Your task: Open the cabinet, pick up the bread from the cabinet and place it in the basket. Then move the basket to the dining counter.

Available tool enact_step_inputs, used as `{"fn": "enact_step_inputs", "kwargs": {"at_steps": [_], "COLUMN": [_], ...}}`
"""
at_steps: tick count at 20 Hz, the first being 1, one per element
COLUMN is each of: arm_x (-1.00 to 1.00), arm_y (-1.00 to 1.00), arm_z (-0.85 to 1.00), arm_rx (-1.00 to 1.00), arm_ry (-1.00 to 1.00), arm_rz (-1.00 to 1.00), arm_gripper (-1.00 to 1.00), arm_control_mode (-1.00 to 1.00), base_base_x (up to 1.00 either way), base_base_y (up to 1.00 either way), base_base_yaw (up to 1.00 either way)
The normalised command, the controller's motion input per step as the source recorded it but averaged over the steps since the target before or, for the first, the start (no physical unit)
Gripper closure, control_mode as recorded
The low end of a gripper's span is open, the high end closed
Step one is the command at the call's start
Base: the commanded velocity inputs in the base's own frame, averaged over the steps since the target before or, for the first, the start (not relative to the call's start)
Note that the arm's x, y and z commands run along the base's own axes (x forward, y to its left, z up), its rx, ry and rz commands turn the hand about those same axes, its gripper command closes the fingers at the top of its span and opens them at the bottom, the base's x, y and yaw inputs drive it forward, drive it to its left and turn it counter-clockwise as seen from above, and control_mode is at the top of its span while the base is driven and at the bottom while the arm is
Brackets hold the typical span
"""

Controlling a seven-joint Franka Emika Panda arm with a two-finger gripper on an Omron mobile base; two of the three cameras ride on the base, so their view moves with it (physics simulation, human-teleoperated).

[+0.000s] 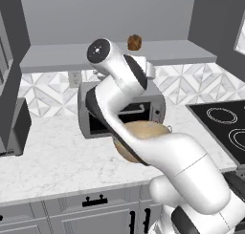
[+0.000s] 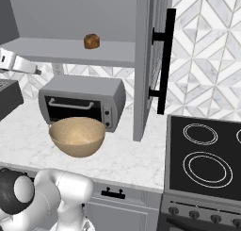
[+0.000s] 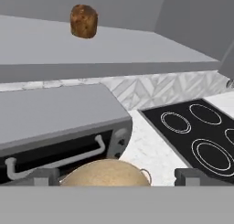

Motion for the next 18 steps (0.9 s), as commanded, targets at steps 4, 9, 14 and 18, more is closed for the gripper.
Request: {"fn": "enact_step_inputs", "kwargs": {"at_steps": [4,9,14,18], "arm_x": [0.09,0.43,0.34,0.08], "arm_y": [-0.79,-0.43,-0.23,0.00], "arm_z": [0.44,0.44,0.34,0.22], "arm_rx": [0.25,0.26,0.13,-0.13], "arm_ry": [-0.03,0.02,0.00,-0.05], "arm_rz": [0.01,0.06,0.35,0.21], "arm_gripper": [-1.00,-1.00,-1.00,-1.00], "arm_control_mode": [-1.00,-1.00,-1.00,-1.00], "base_base_x": [0.00,0.00,0.00,0.00], "base_base_y": [0.00,0.00,0.00,0.00], "base_base_yaw": [0.00,0.00,0.00,0.00]}}
